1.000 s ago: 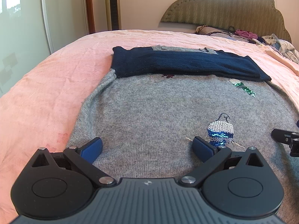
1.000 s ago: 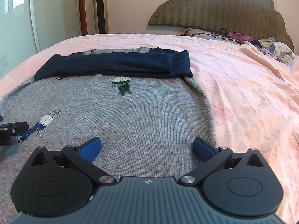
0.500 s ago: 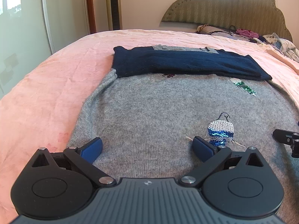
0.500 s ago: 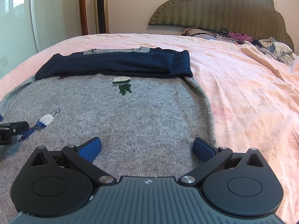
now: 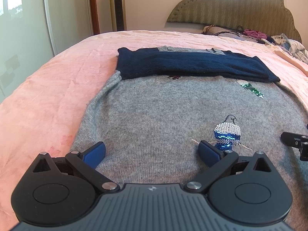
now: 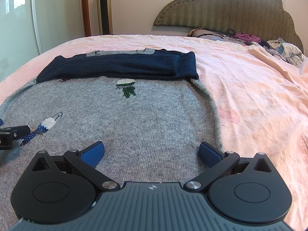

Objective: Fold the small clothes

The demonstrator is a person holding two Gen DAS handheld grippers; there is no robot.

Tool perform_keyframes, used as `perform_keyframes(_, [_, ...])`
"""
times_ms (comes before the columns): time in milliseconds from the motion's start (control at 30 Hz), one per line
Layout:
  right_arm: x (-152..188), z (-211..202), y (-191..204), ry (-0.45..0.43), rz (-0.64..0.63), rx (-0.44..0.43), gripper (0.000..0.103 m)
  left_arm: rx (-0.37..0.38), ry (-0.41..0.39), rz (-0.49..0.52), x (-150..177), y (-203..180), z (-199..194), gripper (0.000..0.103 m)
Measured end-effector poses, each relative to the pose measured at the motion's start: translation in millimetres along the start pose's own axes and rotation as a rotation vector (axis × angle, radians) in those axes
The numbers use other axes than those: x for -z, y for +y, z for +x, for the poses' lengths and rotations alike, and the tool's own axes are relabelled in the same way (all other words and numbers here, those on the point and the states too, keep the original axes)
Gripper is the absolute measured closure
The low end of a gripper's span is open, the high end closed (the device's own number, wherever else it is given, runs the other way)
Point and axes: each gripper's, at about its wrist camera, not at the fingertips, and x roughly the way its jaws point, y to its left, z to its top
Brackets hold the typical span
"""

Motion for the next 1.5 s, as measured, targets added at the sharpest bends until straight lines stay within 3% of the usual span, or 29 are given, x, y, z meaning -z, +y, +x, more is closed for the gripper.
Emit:
perform_keyframes(433, [0, -2, -1, 0.000, 0.001, -0.002, 0.000, -0.011, 0.039, 0.080, 32, 16, -54, 0.000])
perform_keyframes(500, [1, -13, -7, 0.012, 0.019, -0.060, 0.000, -0.006, 0.030, 0.081, 37, 30, -74, 0.000])
perform_keyframes(600, [9, -51, -48, 0.002, 0.203, -0.285, 0.000, 0.009, 0.013, 0.004, 47, 64, -99, 0.000])
perform_keyframes(667, [18, -72, -83, 0.039, 0.332, -0.370, 0.000, 0.078, 0.058, -0.103, 53, 89, -105, 0.000])
perform_keyframes(767, [33, -90, -129, 0.117, 0.475, -0.402, 0.000, 0.291, 0.173, -0.307, 63, 120, -97, 0.000])
perform_keyframes(833, [42, -94, -148, 0.176, 0.521, -0.421, 0.000, 0.378, 0.167, -0.364, 67, 126, -97, 0.000])
perform_keyframes(900, [53, -94, -157, 0.228, 0.544, -0.456, 0.003, 0.500, 0.215, -0.426, 68, 127, -96, 0.000])
perform_keyframes(967, [60, -96, -157, 0.283, 0.573, -0.550, 0.003, 0.672, 0.283, -0.526, 71, 130, -89, 0.000])
perform_keyframes(1033, [66, -94, -149, 0.364, 0.578, -0.654, 0.004, 0.772, 0.327, -0.590, 76, 131, -83, 0.000])
perform_keyframes(1133, [72, -97, -133, 0.421, 0.518, -0.712, 0.005, 0.792, 0.353, -0.639, 84, 132, -81, 0.006])
perform_keyframes(1233, [75, -95, -132, 0.453, 0.545, -0.730, 0.025, 0.775, 0.382, -0.647, 86, 134, -81, 0.037])
perform_keyframes(1300, [79, -93, -132, 0.472, 0.548, -0.727, 0.043, 0.760, 0.396, -0.627, 87, 136, -82, 0.038])
perform_keyframes(1500, [80, -91, -136, 0.482, 0.567, -0.730, 0.046, 0.727, 0.355, -0.651, 85, 153, -86, 0.038])
